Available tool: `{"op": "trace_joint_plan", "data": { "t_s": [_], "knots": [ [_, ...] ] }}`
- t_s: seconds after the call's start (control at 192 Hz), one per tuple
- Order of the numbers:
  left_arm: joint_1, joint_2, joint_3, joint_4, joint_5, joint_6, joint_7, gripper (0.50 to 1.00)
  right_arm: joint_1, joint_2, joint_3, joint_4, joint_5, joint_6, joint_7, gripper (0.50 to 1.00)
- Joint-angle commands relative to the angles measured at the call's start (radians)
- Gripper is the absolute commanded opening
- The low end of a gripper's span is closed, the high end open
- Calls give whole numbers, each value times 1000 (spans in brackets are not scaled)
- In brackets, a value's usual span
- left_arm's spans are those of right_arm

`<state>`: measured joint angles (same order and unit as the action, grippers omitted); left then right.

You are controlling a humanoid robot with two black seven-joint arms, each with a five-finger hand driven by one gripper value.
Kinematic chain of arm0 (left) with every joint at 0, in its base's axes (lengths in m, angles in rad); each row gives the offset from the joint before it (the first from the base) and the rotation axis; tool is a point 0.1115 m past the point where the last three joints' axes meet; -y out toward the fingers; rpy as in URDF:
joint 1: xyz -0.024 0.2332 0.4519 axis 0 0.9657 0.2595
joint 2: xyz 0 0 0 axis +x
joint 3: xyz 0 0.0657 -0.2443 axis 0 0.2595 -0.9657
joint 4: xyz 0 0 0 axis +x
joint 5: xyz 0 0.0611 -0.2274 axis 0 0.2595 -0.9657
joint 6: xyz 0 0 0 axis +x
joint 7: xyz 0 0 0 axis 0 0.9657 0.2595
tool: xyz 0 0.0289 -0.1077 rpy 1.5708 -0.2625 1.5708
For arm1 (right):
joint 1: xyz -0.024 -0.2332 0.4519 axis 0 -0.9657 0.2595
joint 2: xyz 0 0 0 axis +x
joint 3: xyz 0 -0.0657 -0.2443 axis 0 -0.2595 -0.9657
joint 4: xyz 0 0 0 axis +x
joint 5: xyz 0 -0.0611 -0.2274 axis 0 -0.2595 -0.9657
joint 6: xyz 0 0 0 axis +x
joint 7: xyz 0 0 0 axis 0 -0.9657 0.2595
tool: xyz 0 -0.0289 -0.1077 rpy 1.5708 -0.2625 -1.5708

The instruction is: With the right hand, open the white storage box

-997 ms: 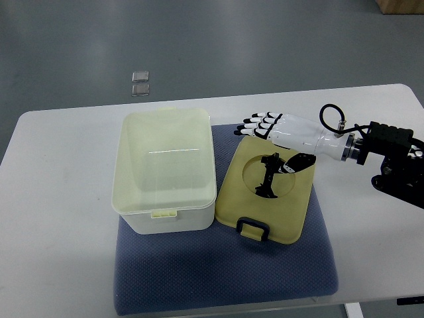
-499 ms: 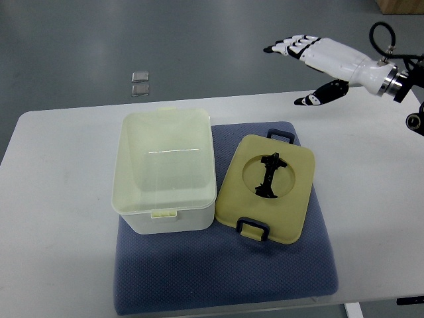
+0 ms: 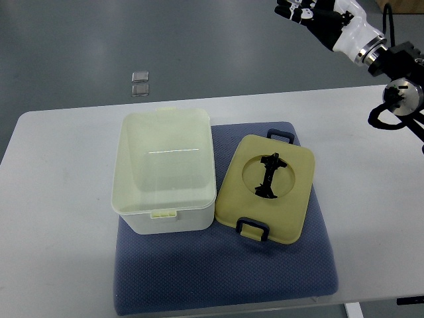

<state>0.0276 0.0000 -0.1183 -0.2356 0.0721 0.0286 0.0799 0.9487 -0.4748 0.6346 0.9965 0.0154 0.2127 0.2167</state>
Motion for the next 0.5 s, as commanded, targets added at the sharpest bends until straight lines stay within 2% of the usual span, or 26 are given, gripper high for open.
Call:
{"op": "trace_joint_plan", "data": {
  "t_s": [0.0,0.161,0.229,0.317,0.494],
  "knots": [
    [0,0,0,-1,0,-1,0,1000,-39,31,10,-50,232,2,-48,934],
    [0,0,0,-1,0,-1,0,1000,-120,68,13,-101,310,14,-36,934],
    [2,0,0,-1,0,-1,0,1000,-157,82,31,-105,310,37,-14,934],
    [2,0,0,-1,0,-1,0,1000,-202,104,65,-136,308,103,19,936],
    [0,0,2,-1,0,-1,0,1000,-238,145,69,-216,308,123,33,936]
  ]
}}
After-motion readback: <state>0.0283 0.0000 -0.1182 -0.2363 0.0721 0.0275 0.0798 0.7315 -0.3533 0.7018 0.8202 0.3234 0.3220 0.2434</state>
